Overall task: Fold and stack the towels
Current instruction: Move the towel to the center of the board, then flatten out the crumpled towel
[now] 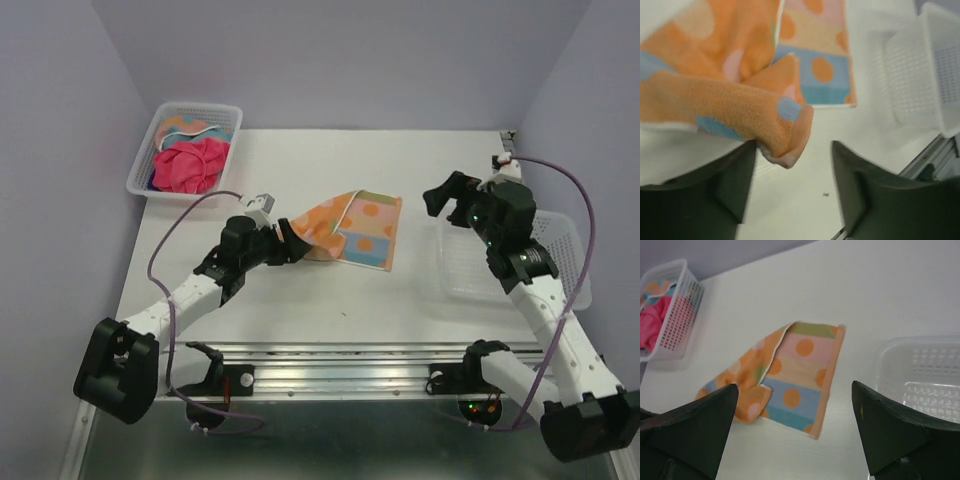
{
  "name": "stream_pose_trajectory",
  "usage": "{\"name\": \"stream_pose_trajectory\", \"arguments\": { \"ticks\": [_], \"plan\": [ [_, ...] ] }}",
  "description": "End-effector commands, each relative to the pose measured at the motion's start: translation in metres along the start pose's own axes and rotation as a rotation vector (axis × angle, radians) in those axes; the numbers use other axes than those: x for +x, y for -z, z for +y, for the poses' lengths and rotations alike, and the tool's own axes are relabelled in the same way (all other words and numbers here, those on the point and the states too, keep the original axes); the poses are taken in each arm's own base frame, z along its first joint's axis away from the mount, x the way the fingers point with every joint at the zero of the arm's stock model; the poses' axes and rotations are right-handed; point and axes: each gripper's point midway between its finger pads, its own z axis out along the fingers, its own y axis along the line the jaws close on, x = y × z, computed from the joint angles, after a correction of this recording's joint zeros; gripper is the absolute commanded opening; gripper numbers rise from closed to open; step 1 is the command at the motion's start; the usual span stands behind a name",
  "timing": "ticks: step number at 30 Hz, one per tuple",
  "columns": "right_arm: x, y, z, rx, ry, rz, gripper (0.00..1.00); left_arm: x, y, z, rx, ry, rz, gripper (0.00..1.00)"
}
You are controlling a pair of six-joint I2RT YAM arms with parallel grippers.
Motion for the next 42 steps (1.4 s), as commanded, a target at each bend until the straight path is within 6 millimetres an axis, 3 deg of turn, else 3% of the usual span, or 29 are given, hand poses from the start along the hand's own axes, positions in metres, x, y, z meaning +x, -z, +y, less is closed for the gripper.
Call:
{"name": "stream_pose_trajectory", "arguments": {
  "ticks": [1,3,5,6,9,11,16,24,28,30,33,37,38,42],
  "plan": [
    [0.045,-0.022,0.053,-0.206,0.026,0.164,1.00,-0.006,0.017,0.001,-0.071,0.117,-0.104,0.99],
    [0.077,-0.029,0.073,-0.189,0.084,0.224,1.00,0.007,0.033,0.007,-0.160,0.143,-0.093,0.99],
    [0.104,-0.030,0.090,-0.223,0.087,0.295,1.00,0.004,0.046,0.029,-0.302,0.218,-0.147,0.99],
    [0.121,-0.041,0.085,-0.179,0.085,0.333,1.00,0.013,0.057,0.038,-0.368,0.236,-0.123,0.99],
    [0.157,-0.050,0.096,-0.152,0.120,0.415,1.00,0.021,0.077,0.065,-0.532,0.300,-0.149,0.99],
    [0.175,-0.052,0.108,-0.161,0.154,0.445,1.00,0.029,0.078,0.070,-0.550,0.300,-0.132,0.99],
    [0.203,-0.084,0.114,-0.134,0.224,0.499,1.00,0.065,0.062,0.073,-0.502,0.302,0.003,0.99],
    [0.232,-0.125,0.124,-0.127,0.274,0.547,0.95,0.087,0.053,0.081,-0.511,0.322,0.067,0.99],
    [0.252,-0.135,0.118,-0.093,0.262,0.596,0.74,0.095,0.052,0.083,-0.513,0.344,0.085,0.99],
    [0.260,-0.138,0.119,-0.096,0.251,0.610,0.72,0.099,0.052,0.086,-0.527,0.350,0.094,0.99],
    [0.265,-0.141,0.116,-0.076,0.246,0.624,0.60,0.103,0.050,0.088,-0.539,0.358,0.109,0.99],
    [0.265,-0.141,0.106,-0.007,0.231,0.617,0.27,0.114,0.043,0.093,-0.568,0.357,0.171,0.99],
    [0.264,-0.140,0.104,0.005,0.227,0.611,0.27,0.115,0.042,0.094,-0.574,0.358,0.180,0.99],
    [0.256,-0.132,0.094,0.052,0.197,0.573,0.02,0.125,0.035,0.092,-0.588,0.358,0.220,0.97]
  ]
}}
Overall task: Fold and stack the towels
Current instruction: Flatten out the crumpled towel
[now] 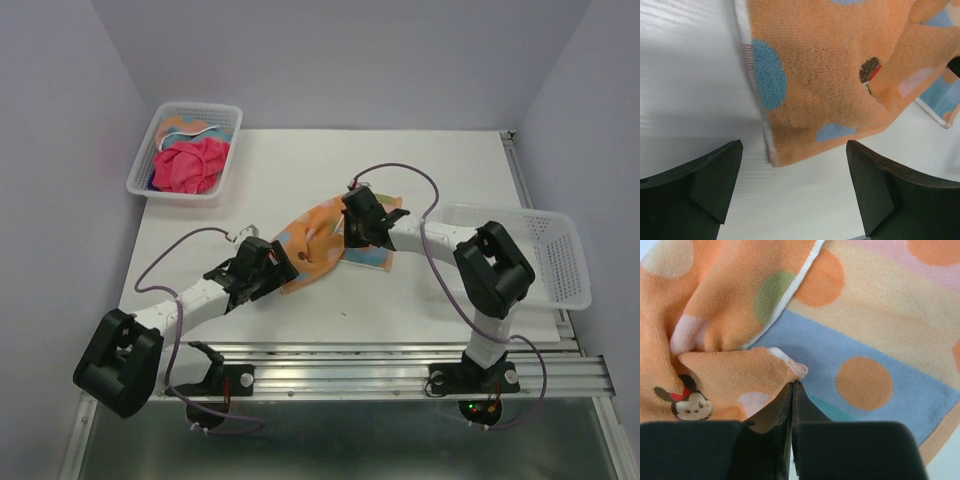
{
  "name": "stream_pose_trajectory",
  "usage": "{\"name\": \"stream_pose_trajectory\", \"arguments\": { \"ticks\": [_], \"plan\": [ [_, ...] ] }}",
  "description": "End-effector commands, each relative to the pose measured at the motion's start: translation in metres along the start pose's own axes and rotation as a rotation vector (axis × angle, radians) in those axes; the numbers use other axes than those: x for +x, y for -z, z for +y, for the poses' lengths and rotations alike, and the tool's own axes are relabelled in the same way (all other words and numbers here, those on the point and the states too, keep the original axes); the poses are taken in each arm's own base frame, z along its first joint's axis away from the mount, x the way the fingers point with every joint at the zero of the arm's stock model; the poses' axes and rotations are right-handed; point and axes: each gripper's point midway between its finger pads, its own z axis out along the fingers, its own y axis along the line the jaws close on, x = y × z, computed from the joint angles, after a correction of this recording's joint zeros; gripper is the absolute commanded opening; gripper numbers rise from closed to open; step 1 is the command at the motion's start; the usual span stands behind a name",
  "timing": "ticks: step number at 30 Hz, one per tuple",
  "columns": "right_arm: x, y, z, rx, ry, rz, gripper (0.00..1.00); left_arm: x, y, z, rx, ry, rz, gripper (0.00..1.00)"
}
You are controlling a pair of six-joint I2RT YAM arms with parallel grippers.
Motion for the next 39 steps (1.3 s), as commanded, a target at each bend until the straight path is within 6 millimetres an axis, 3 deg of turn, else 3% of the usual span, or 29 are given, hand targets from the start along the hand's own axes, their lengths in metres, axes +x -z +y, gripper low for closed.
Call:
{"name": "stream_pose_trajectory", "arguments": {
  "ticks": [1,13,18,22,32,39],
  "plan": [
    [-0.028,0.021,-0.002,0.024,-0.080,-0.116,0.01,0.012,-0.005,-0.005,-0.014,-0.002,0.045,0.97],
    [-0.005,0.042,-0.021,0.054,-0.203,-0.128,0.01,0.055,-0.015,0.000,-0.211,-0.127,0.141,0.67],
    [-0.003,0.050,-0.041,0.139,-0.242,-0.159,0.01,0.079,-0.013,0.003,-0.333,-0.187,0.190,0.66],
    [0.000,0.055,-0.046,0.148,-0.243,-0.155,0.01,0.103,-0.007,-0.003,-0.315,-0.213,0.229,0.67],
    [0.006,0.055,-0.046,0.130,-0.245,-0.138,0.01,0.116,-0.007,0.009,-0.356,-0.252,0.241,0.66],
    [0.008,0.057,-0.048,0.137,-0.248,-0.138,0.01,0.126,-0.005,0.015,-0.406,-0.333,0.256,0.47]
  ]
}}
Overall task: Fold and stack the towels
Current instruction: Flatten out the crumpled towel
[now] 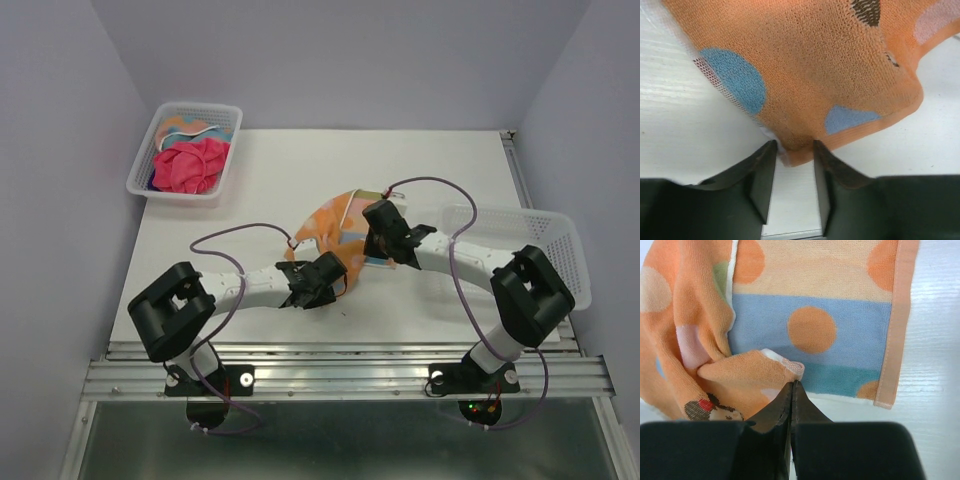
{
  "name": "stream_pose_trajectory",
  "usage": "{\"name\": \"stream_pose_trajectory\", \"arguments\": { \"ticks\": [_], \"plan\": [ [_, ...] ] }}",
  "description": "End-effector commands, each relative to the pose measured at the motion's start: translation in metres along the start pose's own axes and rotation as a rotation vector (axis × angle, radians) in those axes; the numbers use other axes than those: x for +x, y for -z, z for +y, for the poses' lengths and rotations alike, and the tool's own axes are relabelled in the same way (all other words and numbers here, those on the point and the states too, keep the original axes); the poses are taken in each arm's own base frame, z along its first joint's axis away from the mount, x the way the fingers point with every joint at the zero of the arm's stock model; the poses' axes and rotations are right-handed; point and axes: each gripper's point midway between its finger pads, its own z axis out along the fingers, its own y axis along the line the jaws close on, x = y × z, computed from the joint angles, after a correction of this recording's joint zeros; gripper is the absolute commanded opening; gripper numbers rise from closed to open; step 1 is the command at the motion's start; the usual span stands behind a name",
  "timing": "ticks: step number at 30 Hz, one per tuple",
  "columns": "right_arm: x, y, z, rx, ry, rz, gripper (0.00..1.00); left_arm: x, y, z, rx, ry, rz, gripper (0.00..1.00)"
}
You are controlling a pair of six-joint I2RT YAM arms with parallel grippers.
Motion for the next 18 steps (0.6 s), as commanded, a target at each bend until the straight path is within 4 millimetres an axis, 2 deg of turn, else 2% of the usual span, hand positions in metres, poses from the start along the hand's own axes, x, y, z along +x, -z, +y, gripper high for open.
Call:
{"name": "stream_pose_trajectory", "arguments": {
  "ticks": [1,3,4,5,8,12,15,16,18],
  "plan": [
    [-0.007,0.007,-0.003,-0.003,-0.027,-0.033,0.01,0.052,-0.010,0.077,-0.263,-0.117,0.152,0.39],
    [-0.007,0.008,-0.004,-0.003,-0.028,-0.032,0.01,0.056,-0.012,0.079,-0.271,-0.129,0.162,0.24],
    [-0.007,0.009,-0.004,-0.005,-0.029,-0.033,0.01,0.059,-0.014,0.081,-0.286,-0.136,0.164,0.05],
    [-0.009,0.010,-0.003,-0.010,-0.032,-0.038,0.01,0.059,-0.015,0.080,-0.289,-0.132,0.160,0.00],
    [-0.009,0.013,-0.005,-0.012,-0.032,-0.042,0.01,0.054,-0.020,0.080,-0.306,-0.145,0.130,0.00],
    [-0.013,0.022,-0.004,-0.034,-0.021,-0.061,0.01,0.040,-0.019,0.069,-0.285,-0.151,0.074,0.00],
    [-0.020,0.030,0.001,-0.079,0.011,-0.085,0.01,0.018,-0.006,0.050,-0.222,-0.145,-0.017,0.00],
    [-0.023,0.034,0.003,-0.096,0.037,-0.096,0.01,0.003,0.008,0.032,-0.156,-0.128,-0.064,0.00],
    [-0.036,0.047,0.013,-0.152,0.047,-0.135,0.01,-0.021,0.025,0.017,-0.099,-0.137,-0.159,0.00]
  ]
}}
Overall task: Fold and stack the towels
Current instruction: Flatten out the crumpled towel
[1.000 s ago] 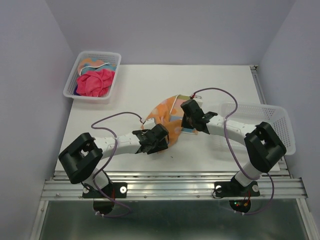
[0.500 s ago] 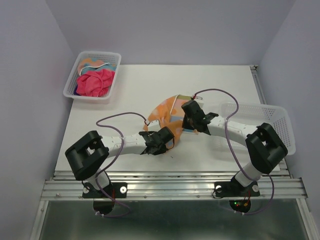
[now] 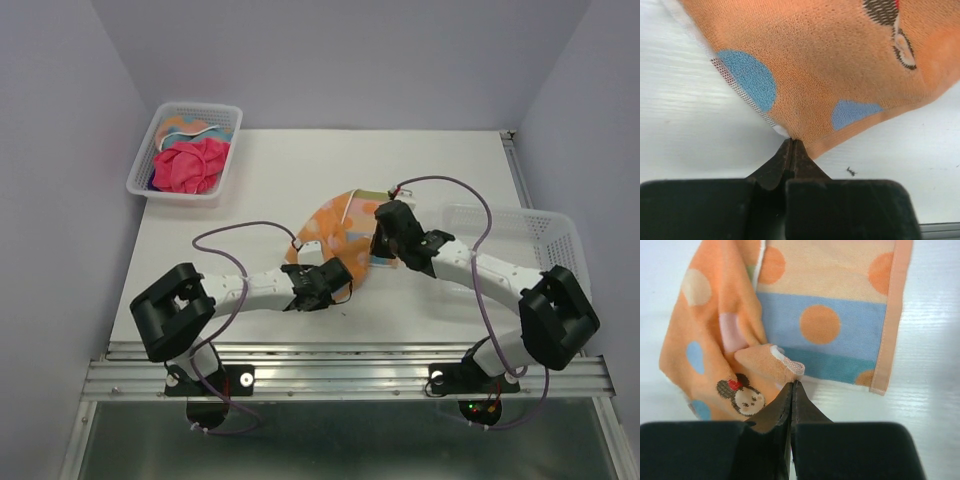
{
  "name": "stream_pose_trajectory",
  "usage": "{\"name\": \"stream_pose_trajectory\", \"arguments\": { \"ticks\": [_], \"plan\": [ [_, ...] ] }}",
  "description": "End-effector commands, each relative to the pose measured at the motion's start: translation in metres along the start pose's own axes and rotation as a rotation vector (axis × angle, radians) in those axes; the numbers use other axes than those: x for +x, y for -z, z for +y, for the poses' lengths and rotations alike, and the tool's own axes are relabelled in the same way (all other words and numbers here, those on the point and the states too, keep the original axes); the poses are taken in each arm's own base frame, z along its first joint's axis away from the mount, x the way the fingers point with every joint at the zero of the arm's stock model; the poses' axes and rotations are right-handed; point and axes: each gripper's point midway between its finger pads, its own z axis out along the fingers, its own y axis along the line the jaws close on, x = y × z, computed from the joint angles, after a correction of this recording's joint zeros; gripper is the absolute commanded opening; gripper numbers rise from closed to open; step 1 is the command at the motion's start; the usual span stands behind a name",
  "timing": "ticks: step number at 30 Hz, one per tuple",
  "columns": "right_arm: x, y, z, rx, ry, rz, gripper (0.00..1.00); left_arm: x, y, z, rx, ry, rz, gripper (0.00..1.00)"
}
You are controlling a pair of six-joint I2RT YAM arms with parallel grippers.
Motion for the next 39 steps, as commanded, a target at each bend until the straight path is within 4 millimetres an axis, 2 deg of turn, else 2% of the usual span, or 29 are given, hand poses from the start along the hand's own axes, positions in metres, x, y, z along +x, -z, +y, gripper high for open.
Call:
{"name": "stream_pose_trajectory", "arguments": {
  "ticks": [1,2,3,4,5,6,7,8,9,11,12,15,16,18,19,20,21,22,23,25,29,33,37,39],
  "plan": [
    [-0.032,0.022,0.020,-0.122,0.041,-0.102,0.01,-0.048,0.039,0.007,0.005,-0.095,-0.182,0.00],
    [-0.045,0.035,0.027,-0.160,0.032,-0.140,0.01,-0.061,0.051,0.000,0.034,-0.094,-0.225,0.00],
    [-0.050,0.043,0.030,-0.179,0.043,-0.155,0.01,-0.083,0.073,-0.014,0.095,-0.095,-0.290,0.00],
    [-0.063,0.060,0.035,-0.212,0.033,-0.197,0.01,-0.098,0.086,-0.018,0.115,-0.088,-0.342,0.00],
    [-0.064,0.061,0.035,-0.209,0.034,-0.198,0.01,-0.110,0.099,-0.023,0.141,-0.078,-0.379,0.00],
    [-0.081,0.079,0.040,-0.239,0.018,-0.246,0.01,-0.120,0.113,-0.028,0.169,-0.075,-0.414,0.00],
    [-0.088,0.090,0.040,-0.247,0.014,-0.264,0.01,-0.142,0.141,-0.034,0.224,-0.046,-0.488,0.00],
    [-0.106,0.112,0.046,-0.284,0.000,-0.315,0.01,-0.153,0.156,-0.036,0.251,-0.035,-0.524,0.00],
    [-0.113,0.123,0.049,-0.306,-0.008,-0.333,0.01,-0.172,0.187,-0.042,0.329,0.011,-0.586,0.00],
    [-0.124,0.145,0.058,-0.368,-0.003,-0.362,0.01,-0.187,0.218,-0.048,0.416,0.030,-0.640,0.00],
    [-0.138,0.166,0.064,-0.410,-0.008,-0.401,0.01,-0.201,0.250,-0.053,0.509,0.040,-0.701,0.00],
    [-0.151,0.199,0.080,-0.511,0.001,-0.427,0.01,-0.213,0.296,-0.065,0.657,0.033,-0.749,0.00],
    [-0.158,0.211,0.085,-0.540,0.002,-0.441,0.01,-0.225,0.324,-0.069,0.707,0.021,-0.791,0.00],
    [-0.176,0.244,0.093,-0.605,-0.005,-0.488,0.01,-0.230,0.349,-0.075,0.765,-0.031,-0.817,0.00],
    [-0.181,0.256,0.096,-0.630,-0.010,-0.500,0.01,-0.240,0.371,-0.077,0.798,-0.023,-0.847,0.00],
    [-0.193,0.279,0.101,-0.671,-0.019,-0.527,0.01,-0.242,0.382,-0.079,0.826,-0.036,-0.850,0.00],
    [-0.197,0.291,0.103,-0.693,-0.025,-0.538,0.01,-0.247,0.401,-0.080,0.855,-0.049,-0.870,0.00],
    [-0.200,0.301,0.105,-0.715,-0.022,-0.544,0.01,-0.243,0.402,-0.083,0.877,-0.066,-0.859,0.00],
    [-0.207,0.323,0.107,-0.756,-0.028,-0.569,0.01,-0.244,0.424,-0.083,0.940,-0.078,-0.869,0.00],
    [-0.211,0.342,0.110,-0.802,-0.025,-0.580,0.01,-0.243,0.447,-0.080,1.008,-0.086,-0.882,0.00],
    [-0.207,0.374,0.113,-0.896,-0.022,-0.574,0.01,-0.233,0.473,-0.080,1.124,-0.121,-0.867,0.00],
    [-0.194,0.383,0.115,-0.970,-0.022,-0.542,0.01,-0.224,0.475,-0.086,1.164,-0.139,-0.820,0.00],
    [-0.179,0.369,0.112,-0.963,-0.031,-0.503,0.01,-0.221,0.454,-0.081,1.120,-0.106,-0.797,0.00],
    [-0.178,0.352,0.104,-0.900,-0.052,-0.508,0.01,-0.227,0.441,-0.074,1.053,-0.054,-0.813,0.00]
  ]
}}
